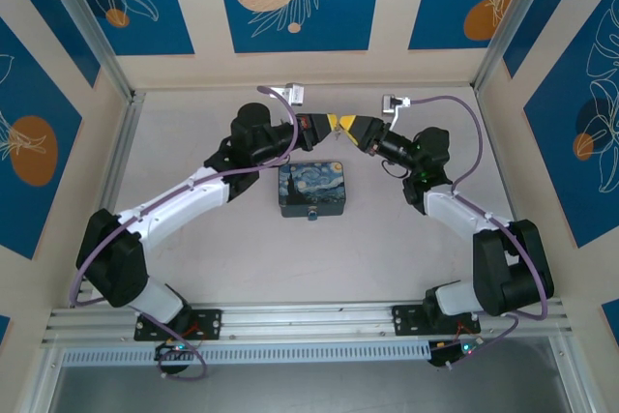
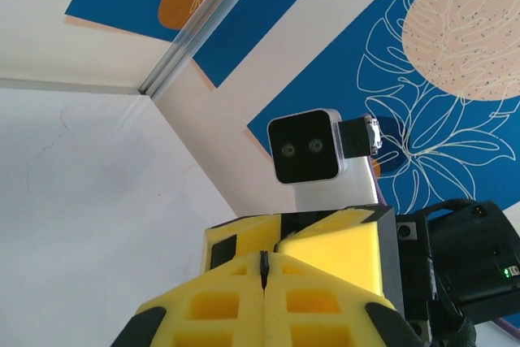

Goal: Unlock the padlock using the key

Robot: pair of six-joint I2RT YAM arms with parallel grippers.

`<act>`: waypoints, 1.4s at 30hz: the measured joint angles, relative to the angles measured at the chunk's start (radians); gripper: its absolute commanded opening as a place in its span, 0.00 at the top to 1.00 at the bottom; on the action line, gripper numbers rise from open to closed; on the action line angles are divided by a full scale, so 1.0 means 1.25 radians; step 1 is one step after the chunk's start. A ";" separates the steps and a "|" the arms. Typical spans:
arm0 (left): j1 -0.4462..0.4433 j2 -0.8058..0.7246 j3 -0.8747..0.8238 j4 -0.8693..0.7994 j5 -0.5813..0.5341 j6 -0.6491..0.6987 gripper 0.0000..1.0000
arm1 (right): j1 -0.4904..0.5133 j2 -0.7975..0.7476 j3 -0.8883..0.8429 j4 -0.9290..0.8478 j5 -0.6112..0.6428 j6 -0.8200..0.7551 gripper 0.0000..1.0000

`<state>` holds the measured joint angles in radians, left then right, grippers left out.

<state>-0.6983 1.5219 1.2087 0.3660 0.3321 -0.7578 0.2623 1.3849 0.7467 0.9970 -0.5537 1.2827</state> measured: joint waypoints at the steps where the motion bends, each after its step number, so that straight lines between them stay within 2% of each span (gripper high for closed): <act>1: 0.000 0.001 0.000 0.001 0.000 -0.001 1.00 | 0.001 0.000 0.000 0.002 0.000 0.000 0.66; 9: 0.000 0.007 0.000 0.013 0.000 -0.015 1.00 | 0.009 0.000 -0.001 0.011 0.000 0.000 0.71; 26: 0.000 0.016 0.000 0.027 -0.006 -0.019 1.00 | 0.011 0.006 -0.003 0.014 0.000 0.000 0.73; 31: 0.000 0.018 0.000 0.029 -0.010 -0.021 1.00 | 0.013 0.006 -0.007 0.023 -0.001 0.000 0.80; 42: 0.000 0.021 0.000 0.030 -0.013 -0.023 1.00 | 0.014 0.011 -0.008 0.029 -0.005 0.000 0.80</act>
<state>-0.6979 1.5482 1.2091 0.4034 0.3161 -0.7872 0.2798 1.3983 0.7368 1.0328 -0.5602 1.2827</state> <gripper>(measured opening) 0.047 0.197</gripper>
